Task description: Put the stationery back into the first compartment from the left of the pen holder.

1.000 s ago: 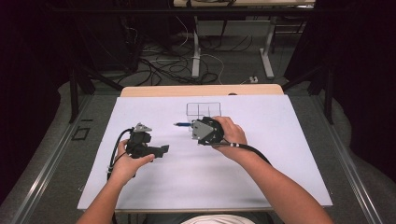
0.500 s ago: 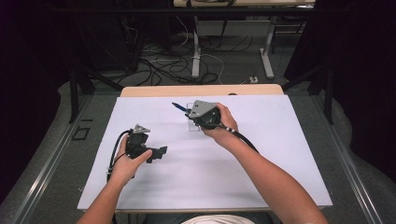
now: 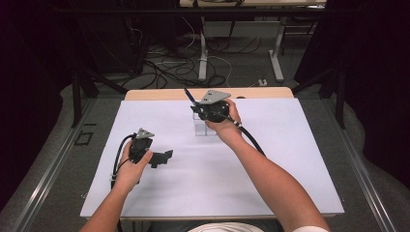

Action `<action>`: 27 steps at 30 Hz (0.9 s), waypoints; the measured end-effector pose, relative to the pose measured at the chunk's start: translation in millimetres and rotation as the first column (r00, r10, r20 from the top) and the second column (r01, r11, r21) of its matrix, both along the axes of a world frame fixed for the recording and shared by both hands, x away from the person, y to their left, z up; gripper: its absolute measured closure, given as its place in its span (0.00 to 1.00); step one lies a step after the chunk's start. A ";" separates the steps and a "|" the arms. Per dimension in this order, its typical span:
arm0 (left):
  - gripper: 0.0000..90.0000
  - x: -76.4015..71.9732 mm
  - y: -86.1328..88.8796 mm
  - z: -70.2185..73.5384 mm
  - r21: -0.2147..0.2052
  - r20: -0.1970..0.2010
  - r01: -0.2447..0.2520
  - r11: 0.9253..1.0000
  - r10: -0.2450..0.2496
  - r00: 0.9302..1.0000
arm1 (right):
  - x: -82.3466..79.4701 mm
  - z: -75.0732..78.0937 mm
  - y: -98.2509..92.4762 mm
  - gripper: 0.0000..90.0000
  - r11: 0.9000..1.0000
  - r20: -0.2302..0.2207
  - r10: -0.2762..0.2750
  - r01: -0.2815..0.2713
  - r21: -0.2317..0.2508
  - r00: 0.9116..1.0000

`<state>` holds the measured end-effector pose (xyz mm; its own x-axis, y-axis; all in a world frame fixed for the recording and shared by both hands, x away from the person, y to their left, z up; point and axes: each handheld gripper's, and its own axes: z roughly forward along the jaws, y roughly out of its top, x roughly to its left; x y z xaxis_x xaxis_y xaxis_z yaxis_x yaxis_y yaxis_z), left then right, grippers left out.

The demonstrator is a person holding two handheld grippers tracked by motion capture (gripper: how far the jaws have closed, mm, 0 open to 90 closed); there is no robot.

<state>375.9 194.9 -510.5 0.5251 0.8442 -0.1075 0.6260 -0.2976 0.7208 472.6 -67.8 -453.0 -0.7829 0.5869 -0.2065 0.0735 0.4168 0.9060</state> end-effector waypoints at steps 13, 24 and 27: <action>0.00 0.0 -0.5 -0.9 0.004 -0.005 0.012 1.000 -0.012 1.000 | 13.4 -6.4 7.7 0.87 0.992 -0.035 -0.050 0.053 0.111 0.998; 0.00 0.0 -1.0 -0.5 0.009 -0.012 0.013 1.000 -0.013 1.000 | 23.6 -16.4 11.4 0.88 0.990 -0.044 -0.094 0.098 0.099 0.995; 0.00 0.4 -0.3 -0.8 0.012 -0.011 0.016 1.000 -0.016 1.000 | 24.9 -19.5 11.5 0.87 0.989 -0.051 -0.100 0.105 0.100 0.994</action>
<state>376.3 194.6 -511.3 0.5371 0.8372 -0.1031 0.6293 -0.3163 0.7099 497.5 -56.3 -472.5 -0.7246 0.6808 -0.1071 0.1532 0.3106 0.9381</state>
